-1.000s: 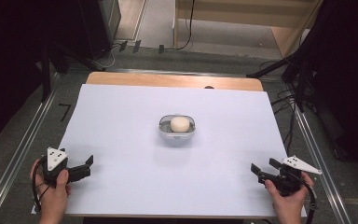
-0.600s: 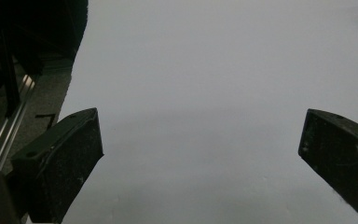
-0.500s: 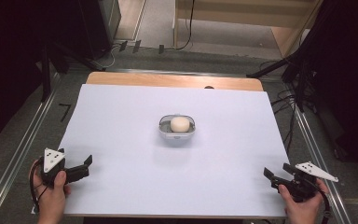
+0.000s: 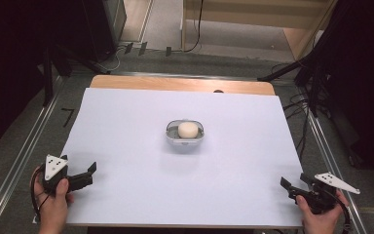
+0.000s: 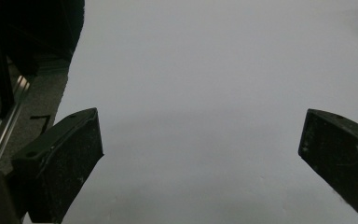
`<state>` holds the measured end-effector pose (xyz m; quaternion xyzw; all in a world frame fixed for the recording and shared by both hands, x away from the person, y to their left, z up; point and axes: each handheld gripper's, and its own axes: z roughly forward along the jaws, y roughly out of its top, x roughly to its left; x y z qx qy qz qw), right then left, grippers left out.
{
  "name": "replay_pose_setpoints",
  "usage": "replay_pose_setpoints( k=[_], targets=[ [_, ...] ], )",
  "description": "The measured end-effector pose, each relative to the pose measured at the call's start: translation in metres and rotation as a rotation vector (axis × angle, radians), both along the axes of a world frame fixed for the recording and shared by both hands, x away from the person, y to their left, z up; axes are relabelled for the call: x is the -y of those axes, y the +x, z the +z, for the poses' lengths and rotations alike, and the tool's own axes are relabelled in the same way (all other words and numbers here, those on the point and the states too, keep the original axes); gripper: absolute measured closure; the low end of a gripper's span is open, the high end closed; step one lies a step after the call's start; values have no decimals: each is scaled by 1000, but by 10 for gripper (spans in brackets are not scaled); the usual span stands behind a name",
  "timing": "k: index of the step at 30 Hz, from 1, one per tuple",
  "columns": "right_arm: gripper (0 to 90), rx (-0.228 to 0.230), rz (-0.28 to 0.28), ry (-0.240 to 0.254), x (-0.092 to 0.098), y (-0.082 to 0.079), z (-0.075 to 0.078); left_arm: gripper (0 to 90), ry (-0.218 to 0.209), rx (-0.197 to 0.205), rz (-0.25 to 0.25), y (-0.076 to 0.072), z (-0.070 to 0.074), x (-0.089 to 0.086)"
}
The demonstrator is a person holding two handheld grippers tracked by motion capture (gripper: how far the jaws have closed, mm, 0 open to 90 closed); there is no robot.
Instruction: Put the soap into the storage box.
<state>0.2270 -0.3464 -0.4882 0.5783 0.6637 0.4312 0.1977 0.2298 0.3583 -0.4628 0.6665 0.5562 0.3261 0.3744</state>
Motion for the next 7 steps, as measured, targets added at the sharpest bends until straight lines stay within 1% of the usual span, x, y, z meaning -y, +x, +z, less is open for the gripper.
replay_pose_setpoints(
  k=[7],
  targets=[
    [137,-9,-5,12,1,1,-1,3,-5,-1,-5,0,0,0]
  ],
)
